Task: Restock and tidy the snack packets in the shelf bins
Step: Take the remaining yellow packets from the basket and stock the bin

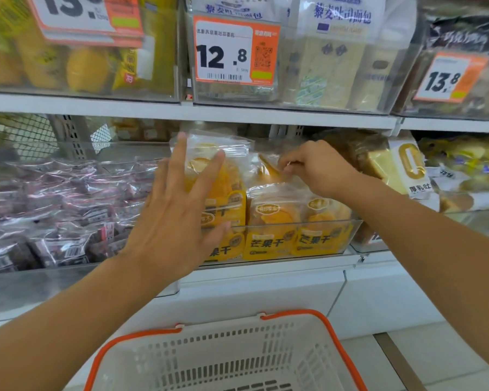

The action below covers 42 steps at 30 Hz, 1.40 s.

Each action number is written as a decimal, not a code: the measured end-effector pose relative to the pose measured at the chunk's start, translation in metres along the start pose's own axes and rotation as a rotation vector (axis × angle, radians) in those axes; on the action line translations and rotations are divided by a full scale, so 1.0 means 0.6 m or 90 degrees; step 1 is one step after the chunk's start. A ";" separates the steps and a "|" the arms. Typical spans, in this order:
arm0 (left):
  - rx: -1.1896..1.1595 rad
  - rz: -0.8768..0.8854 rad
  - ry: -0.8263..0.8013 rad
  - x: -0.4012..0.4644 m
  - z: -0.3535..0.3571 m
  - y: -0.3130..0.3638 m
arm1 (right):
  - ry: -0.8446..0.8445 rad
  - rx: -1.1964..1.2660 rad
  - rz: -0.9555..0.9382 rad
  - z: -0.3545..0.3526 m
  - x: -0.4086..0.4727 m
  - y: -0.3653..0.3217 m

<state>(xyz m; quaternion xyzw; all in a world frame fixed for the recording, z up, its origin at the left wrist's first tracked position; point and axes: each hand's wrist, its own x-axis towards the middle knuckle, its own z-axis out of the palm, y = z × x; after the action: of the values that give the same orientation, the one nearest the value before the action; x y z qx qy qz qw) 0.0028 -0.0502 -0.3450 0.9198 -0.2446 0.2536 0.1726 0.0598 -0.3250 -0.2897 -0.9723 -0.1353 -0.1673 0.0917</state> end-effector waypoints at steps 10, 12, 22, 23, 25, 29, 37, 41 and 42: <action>-0.244 -0.144 0.007 0.018 0.007 0.003 | -0.159 0.104 0.085 -0.032 0.049 -0.018; -0.238 -0.139 0.008 0.019 0.010 0.000 | -0.210 0.112 0.119 -0.029 0.050 -0.019; -0.256 -0.097 0.016 0.021 0.015 -0.011 | -0.340 0.080 0.181 -0.022 0.068 -0.021; -0.263 -0.097 0.017 0.021 0.015 -0.011 | -0.343 0.116 0.183 -0.027 0.065 -0.021; -0.273 -0.092 0.018 0.020 0.016 -0.011 | -0.323 0.174 0.171 -0.035 0.062 -0.027; -0.274 -0.087 0.017 0.017 0.013 -0.007 | -0.233 0.106 0.109 -0.017 0.071 -0.050; -0.274 -0.081 0.014 0.016 0.005 -0.004 | -0.339 -0.129 0.100 -0.007 0.079 -0.033; -0.271 -0.081 0.013 0.015 0.005 -0.007 | -0.444 -0.172 0.124 -0.005 0.069 -0.034; -0.271 -0.082 0.010 0.015 0.004 -0.008 | -0.452 -0.179 0.130 -0.006 0.067 -0.032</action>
<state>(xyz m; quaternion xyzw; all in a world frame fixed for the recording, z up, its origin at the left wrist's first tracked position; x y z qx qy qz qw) 0.0128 -0.0507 -0.3431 0.8741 -0.2323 0.1922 0.3808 0.0892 -0.2982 -0.2696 -0.9812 -0.0373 0.1720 -0.0788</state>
